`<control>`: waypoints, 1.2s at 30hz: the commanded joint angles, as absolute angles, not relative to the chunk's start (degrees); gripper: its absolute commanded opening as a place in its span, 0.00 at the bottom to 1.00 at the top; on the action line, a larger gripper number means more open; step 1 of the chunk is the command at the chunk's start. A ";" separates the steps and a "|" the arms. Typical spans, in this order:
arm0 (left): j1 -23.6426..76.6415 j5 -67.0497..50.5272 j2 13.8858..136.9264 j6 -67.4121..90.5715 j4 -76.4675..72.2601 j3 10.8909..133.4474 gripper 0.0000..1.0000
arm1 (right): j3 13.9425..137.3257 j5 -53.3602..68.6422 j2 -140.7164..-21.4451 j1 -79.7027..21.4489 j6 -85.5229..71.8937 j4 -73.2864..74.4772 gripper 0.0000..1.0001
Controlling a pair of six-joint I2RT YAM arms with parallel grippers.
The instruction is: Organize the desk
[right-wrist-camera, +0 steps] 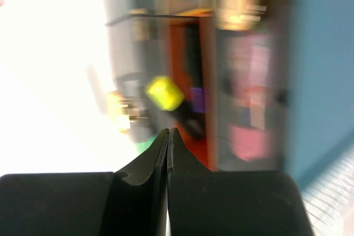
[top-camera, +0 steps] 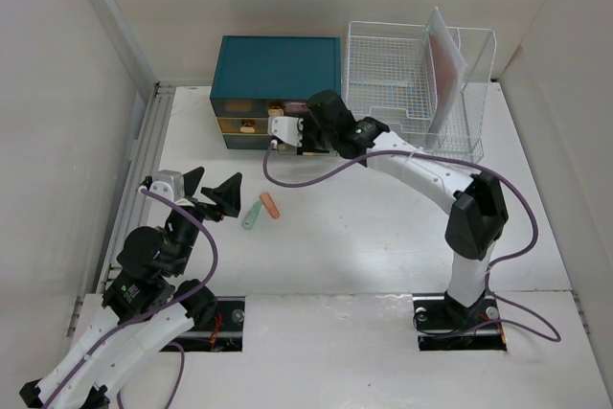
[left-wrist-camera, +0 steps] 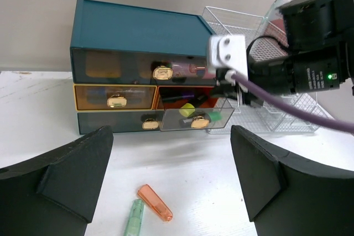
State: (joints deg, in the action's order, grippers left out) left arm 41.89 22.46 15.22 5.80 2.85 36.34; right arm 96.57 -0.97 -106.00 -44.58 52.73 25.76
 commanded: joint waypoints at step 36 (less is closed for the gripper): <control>41.66 22.68 14.68 5.01 0.53 36.30 0.84 | 95.98 -27.68 -119.88 -44.03 44.12 4.92 0.00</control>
State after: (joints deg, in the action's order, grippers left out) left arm 41.89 22.52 15.22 5.80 2.85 36.34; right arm 94.00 -23.59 -119.77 -44.31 44.99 11.55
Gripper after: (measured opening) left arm 0.846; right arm 0.009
